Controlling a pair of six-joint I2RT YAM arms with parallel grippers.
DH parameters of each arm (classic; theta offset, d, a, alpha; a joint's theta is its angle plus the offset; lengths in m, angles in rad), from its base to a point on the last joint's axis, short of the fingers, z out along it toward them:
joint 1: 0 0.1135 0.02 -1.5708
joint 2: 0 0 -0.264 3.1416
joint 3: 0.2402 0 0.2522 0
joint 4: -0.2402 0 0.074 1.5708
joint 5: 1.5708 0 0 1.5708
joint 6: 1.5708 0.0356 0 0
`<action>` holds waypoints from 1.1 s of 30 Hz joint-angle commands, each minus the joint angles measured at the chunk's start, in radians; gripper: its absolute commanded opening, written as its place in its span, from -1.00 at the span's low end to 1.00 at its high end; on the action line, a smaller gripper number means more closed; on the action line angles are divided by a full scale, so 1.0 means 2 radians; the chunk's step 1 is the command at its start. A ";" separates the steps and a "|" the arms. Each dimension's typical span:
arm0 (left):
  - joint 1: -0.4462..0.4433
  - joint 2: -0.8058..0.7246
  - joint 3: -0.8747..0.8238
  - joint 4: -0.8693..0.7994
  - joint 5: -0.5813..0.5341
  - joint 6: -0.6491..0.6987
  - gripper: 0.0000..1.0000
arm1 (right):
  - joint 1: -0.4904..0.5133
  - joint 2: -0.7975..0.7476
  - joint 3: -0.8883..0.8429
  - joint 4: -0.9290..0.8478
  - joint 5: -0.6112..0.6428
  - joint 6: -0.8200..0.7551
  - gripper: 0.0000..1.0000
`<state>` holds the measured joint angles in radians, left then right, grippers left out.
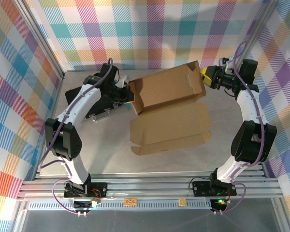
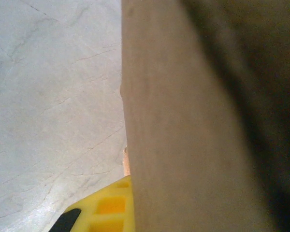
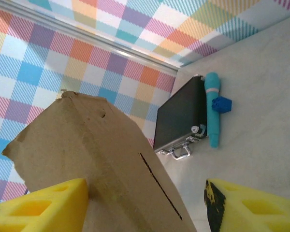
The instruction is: Fold the paper box
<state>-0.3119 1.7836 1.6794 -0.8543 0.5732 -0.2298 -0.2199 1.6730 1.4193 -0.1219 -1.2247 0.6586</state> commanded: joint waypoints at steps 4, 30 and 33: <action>0.008 0.007 0.005 0.016 0.037 0.004 -1.00 | 0.017 -0.023 -0.006 0.016 -0.040 -0.010 0.33; 0.011 0.017 0.013 0.003 0.027 -0.004 -1.00 | 0.057 -0.063 0.045 -0.088 0.011 -0.086 0.38; 0.011 0.019 0.015 0.001 0.026 -0.005 -1.00 | 0.064 -0.060 0.052 -0.110 0.016 -0.103 0.31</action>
<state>-0.2985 1.8187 1.6794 -0.8543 0.6109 -0.2272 -0.1089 1.5696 1.4860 -0.3115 -1.1870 0.4889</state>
